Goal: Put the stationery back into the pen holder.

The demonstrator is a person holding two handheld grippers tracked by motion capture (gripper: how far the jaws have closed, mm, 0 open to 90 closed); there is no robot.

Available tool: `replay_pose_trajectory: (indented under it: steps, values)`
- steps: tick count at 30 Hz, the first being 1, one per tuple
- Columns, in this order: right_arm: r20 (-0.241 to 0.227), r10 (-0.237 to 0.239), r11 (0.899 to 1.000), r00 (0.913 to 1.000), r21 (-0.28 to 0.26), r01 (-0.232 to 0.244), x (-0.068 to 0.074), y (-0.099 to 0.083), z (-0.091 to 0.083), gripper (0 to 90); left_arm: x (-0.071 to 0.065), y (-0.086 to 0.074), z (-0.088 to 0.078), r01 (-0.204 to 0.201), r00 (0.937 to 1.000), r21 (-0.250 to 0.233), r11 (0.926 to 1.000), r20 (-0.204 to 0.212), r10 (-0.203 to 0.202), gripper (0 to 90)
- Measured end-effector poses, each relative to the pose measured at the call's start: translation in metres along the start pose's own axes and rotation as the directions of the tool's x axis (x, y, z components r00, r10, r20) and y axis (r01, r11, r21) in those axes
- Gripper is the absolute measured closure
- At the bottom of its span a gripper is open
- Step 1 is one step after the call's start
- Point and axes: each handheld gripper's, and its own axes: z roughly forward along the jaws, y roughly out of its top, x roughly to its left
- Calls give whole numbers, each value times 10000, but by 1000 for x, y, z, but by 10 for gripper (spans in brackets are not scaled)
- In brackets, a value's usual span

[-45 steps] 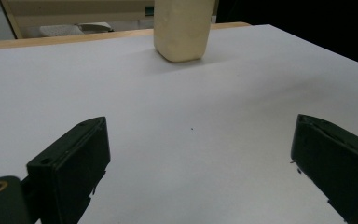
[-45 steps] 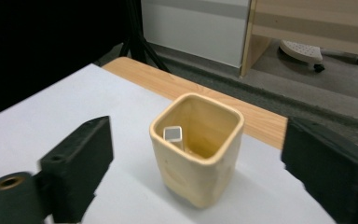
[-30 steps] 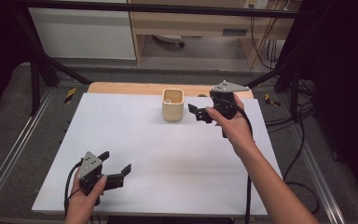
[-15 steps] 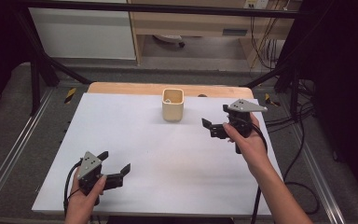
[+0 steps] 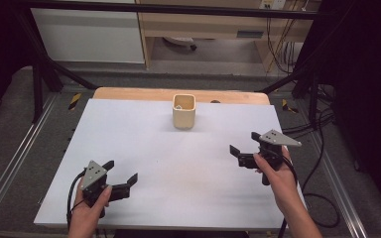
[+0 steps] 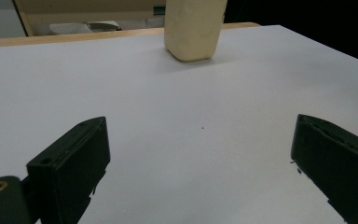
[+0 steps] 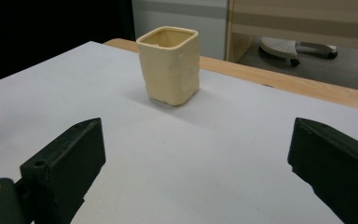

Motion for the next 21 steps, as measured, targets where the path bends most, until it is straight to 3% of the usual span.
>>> replay_pose_trajectory:
  steps: [10, 16, 21]
  values:
    - [456, 220, 9993, 9987, 302, -234, -5, -44, -12, 45, 0, 0, 0, 24, 10000, 0, 10000, -4, -24, 48]
    - [893, -114, 9985, 9959, 548, 65, -1, -67, -11, 36, 0, 0, 0, -15, 10000, 29, 10000, 13, 15, 48]
    - [908, -209, 9951, 9957, 982, 120, 6, -86, -5, 35, 0, 0, 0, -30, 10000, 12, 10000, 31, 30, 48]
